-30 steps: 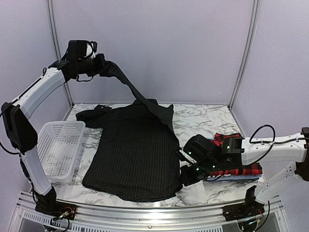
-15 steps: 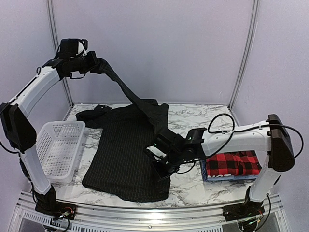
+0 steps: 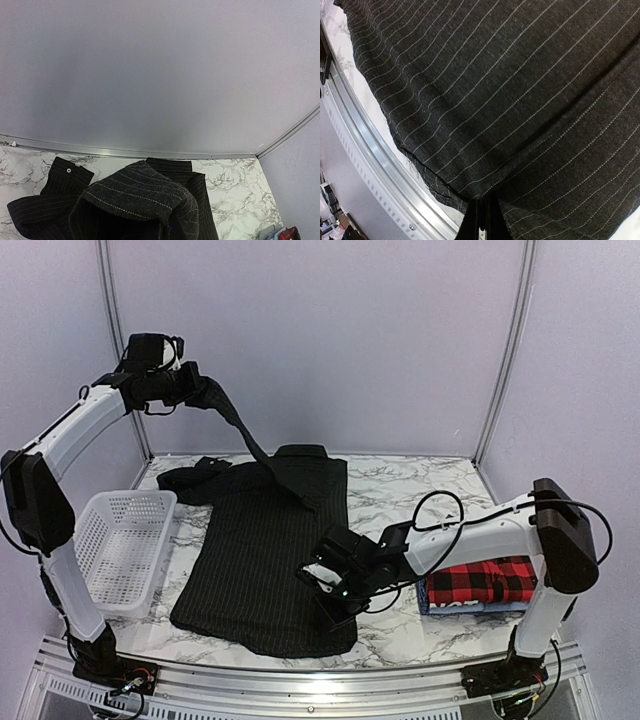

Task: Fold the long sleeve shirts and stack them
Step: Fold the flattened shirt at the center of the board.

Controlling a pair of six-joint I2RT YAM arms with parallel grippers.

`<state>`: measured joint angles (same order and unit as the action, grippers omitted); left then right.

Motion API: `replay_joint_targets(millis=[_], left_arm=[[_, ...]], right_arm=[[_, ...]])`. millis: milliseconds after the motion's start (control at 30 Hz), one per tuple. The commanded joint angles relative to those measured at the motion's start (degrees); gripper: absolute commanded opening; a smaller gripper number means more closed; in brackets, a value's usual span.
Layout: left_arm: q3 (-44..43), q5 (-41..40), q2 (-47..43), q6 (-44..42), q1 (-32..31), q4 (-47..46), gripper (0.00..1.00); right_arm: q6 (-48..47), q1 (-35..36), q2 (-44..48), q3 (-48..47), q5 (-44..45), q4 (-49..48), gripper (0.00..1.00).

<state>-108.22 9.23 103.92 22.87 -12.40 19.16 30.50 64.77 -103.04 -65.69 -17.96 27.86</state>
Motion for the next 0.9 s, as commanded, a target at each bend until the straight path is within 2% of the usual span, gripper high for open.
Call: replay_joint_targets(millis=[0, 233, 533, 567, 767, 867], left_arm=[[0.60, 1.01, -0.71, -1.48, 0.19, -2.11, 0.00], [0.21, 2.29, 0.31, -1.30, 0.19, -2.09, 0.00], [0.74, 6.81, 1.14, -0.55, 0.10, -2.19, 0.00], [0.88, 7.51, 1.24, -0.36, 0.02, -2.19, 0.00], [1.95, 9.76, 1.23, -0.09, -0.75, -2.36, 0.00], [2.80, 10.90, 0.66, -0.72, -1.00, -2.37, 0.00]], right_arm=[[0.65, 0.52, 2.95, -1.01, -2.45, -2.14, 0.00], [-0.67, 0.52, 1.35, -5.13, -2.69, -0.20, 0.00], [1.00, 0.50, 1.17, -2.27, -4.32, -2.96, 0.00], [1.09, 0.53, 1.18, -1.51, -4.65, -3.39, 0.03], [-0.79, 0.47, 2.69, -3.65, -1.53, -0.86, 0.35], [-2.50, -0.67, 4.48, -5.23, 1.80, 1.93, 0.42]])
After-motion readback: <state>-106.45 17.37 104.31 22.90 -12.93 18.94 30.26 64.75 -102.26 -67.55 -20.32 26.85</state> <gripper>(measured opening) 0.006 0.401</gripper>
